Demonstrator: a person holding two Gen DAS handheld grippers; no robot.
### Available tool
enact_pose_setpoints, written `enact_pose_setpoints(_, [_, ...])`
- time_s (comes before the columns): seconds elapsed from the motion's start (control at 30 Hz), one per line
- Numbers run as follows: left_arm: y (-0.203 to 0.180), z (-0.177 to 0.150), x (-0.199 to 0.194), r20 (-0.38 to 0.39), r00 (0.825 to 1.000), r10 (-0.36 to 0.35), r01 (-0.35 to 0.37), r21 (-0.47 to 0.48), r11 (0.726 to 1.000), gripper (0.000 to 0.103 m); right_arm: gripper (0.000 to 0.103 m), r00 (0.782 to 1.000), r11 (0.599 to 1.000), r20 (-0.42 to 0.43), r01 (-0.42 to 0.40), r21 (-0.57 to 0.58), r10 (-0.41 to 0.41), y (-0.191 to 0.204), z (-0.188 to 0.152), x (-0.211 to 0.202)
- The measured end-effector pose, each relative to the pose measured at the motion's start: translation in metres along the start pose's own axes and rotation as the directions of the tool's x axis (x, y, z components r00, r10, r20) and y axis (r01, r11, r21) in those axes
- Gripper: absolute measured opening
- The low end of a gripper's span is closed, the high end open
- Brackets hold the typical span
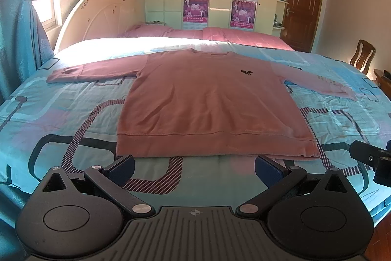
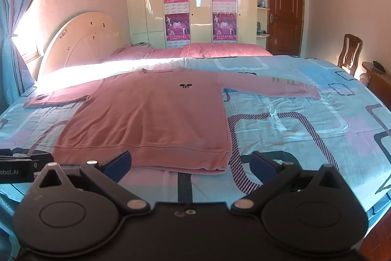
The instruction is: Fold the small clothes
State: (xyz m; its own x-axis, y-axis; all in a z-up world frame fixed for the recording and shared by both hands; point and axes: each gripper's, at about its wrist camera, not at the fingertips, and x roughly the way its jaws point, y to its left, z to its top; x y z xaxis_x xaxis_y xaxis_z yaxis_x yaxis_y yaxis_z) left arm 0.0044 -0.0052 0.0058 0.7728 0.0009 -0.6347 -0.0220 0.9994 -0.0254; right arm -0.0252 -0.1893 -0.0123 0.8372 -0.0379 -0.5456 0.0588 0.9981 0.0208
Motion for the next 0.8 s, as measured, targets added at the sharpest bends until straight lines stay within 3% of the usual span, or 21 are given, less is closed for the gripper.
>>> enact_pose_setpoints(0.8, [-0.0058, 0.0018, -0.0009, 0.007, 1.0, -0.001, 0.001, -0.003, 1.0, 0.103, 0.103, 1.0, 1.0, 0.0, 0.0, 0.004, 0.0, -0.0021, 0.0022, 0.0021])
